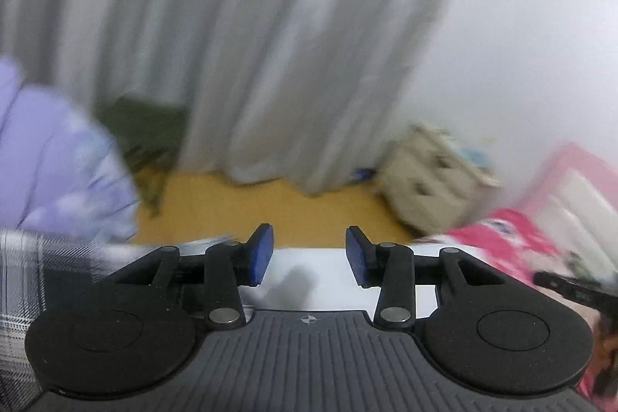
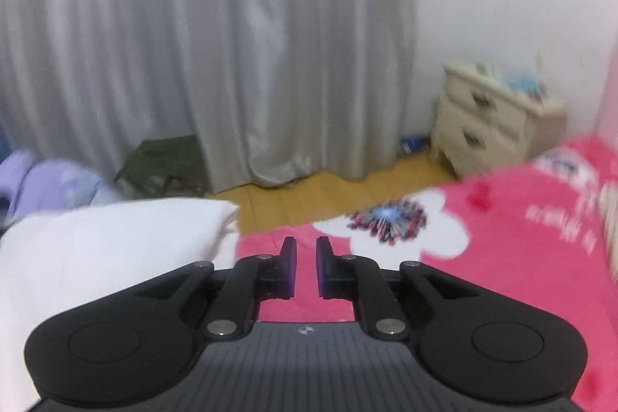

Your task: Fold clothes

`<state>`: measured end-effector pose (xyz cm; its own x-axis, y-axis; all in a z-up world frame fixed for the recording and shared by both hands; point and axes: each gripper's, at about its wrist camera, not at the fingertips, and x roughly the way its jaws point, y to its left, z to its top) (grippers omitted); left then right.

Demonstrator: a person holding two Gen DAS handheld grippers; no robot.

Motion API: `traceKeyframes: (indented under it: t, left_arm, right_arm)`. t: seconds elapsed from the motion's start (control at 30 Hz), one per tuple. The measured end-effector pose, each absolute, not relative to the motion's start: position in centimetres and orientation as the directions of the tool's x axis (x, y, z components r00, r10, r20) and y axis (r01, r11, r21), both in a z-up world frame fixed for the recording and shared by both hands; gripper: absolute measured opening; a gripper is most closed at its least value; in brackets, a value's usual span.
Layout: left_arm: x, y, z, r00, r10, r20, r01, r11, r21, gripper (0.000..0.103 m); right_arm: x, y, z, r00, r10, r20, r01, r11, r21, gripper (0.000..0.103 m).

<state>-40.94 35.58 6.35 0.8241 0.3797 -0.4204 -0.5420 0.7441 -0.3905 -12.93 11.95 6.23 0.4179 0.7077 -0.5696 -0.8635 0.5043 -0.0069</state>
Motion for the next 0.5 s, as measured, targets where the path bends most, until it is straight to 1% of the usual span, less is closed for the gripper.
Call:
traceKeyframes:
  t: [0.03, 0.1, 0.17, 0.23, 0.27, 0.33, 0.37, 0.43, 0.47, 0.5]
  left_arm:
    - [-41.0, 34.1, 7.2, 0.849, 0.332, -0.410, -0.486, 0.795, -0.363, 0.045]
    - [-40.9, 30.9, 7.9, 0.880, 0.201, -0.430, -0.355, 0.881, -0.313, 0.046]
    - [-40.9, 28.1, 7.1, 0.877, 0.059, -0.476, -0.239, 0.914, -0.328, 0.046]
    - [-40.6, 25.4, 5.4, 0.844, -0.061, -0.533, -0.155, 0.923, -0.351, 0.045]
    - [-40.4, 24.2, 4.2, 0.820, -0.092, -0.566, -0.139, 0.925, -0.353, 0.045]
    - [-40.0, 22.7, 1.7, 0.768, -0.089, -0.634, -0.157, 0.934, -0.321, 0.044]
    - [-40.0, 22.5, 0.9, 0.752, -0.079, -0.654, -0.174, 0.934, -0.312, 0.043]
    - [-40.7, 22.8, 0.8, 0.745, -0.074, -0.663, -0.200, 0.923, -0.329, 0.044]
    - [-41.0, 22.8, 1.4, 0.743, -0.079, -0.664, -0.204, 0.919, -0.337, 0.045]
    - [-41.3, 22.7, 2.0, 0.745, -0.083, -0.662, -0.199, 0.919, -0.339, 0.045]
  right_arm:
    - [-14.2, 10.9, 7.0, 0.372, 0.738, -0.563, -0.896, 0.444, -0.011, 0.011]
    - [-17.2, 9.1, 7.5, 0.249, 0.780, -0.574, -0.949, 0.316, 0.018, 0.011]
    - [-20.2, 8.2, 6.7, 0.123, 0.785, -0.607, -0.979, 0.198, 0.057, 0.011]
    - [-22.8, 7.7, 4.6, 0.064, 0.751, -0.657, -0.993, 0.114, 0.033, 0.011]
    - [-23.7, 7.6, 3.1, 0.060, 0.720, -0.692, -0.995, 0.095, 0.013, 0.010]
    - [-23.7, 7.1, 0.0, 0.102, 0.643, -0.759, -0.993, 0.115, -0.036, 0.007]
    - [-23.2, 6.6, -1.2, 0.128, 0.613, -0.780, -0.989, 0.134, -0.057, 0.007]
    - [-21.7, 5.1, -1.3, 0.182, 0.562, -0.807, -0.974, 0.218, -0.067, 0.008]
    - [-21.3, 4.3, -1.2, 0.212, 0.536, -0.817, -0.963, 0.255, -0.083, 0.012]
    - [-21.4, 3.5, -0.7, 0.228, 0.533, -0.815, -0.959, 0.266, -0.094, 0.012]
